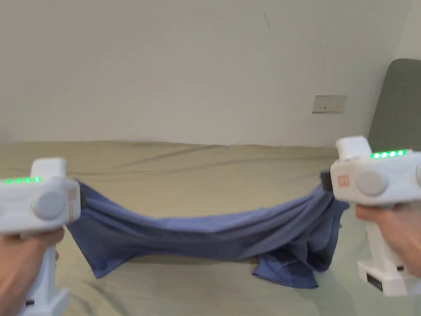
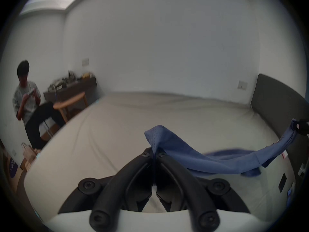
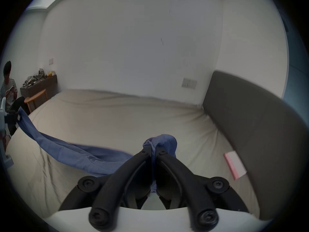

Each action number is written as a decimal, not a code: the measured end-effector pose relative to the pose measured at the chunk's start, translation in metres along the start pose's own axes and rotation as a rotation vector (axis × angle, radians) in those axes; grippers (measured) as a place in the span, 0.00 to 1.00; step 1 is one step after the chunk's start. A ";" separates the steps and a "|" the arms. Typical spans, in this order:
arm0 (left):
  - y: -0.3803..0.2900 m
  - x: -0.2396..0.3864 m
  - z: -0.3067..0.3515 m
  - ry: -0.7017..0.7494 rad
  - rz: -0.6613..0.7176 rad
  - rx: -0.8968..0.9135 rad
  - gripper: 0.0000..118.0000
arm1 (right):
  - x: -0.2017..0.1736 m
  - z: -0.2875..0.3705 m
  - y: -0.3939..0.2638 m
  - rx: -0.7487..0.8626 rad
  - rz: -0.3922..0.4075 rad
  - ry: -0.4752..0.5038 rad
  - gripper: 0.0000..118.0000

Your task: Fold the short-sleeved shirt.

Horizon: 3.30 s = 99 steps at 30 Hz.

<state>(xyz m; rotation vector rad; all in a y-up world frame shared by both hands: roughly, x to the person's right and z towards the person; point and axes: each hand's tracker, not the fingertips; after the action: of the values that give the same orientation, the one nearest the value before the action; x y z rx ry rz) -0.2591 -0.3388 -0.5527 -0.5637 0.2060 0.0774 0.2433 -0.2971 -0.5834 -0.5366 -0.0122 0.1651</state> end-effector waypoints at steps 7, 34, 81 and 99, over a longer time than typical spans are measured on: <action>-0.141 -0.025 -0.034 0.007 0.026 -0.222 0.00 | -0.016 -0.032 -0.138 -0.207 0.047 0.003 0.04; -0.224 -0.096 0.126 -0.104 0.006 -0.294 0.00 | 0.026 0.137 -0.286 -0.308 -0.015 0.143 0.04; -0.327 -0.138 0.284 -0.152 0.192 -0.319 0.95 | 0.037 0.321 -0.391 -0.326 -0.045 0.126 0.90; -0.357 -0.093 0.215 -0.133 0.034 -0.538 0.14 | 0.034 0.300 -0.415 -0.378 -0.232 0.141 0.90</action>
<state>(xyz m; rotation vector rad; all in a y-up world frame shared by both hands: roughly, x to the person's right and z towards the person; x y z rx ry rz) -0.2664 -0.5260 -0.1686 -1.0868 0.0621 0.2065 0.3240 -0.4900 -0.1149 -0.9179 0.0322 -0.1057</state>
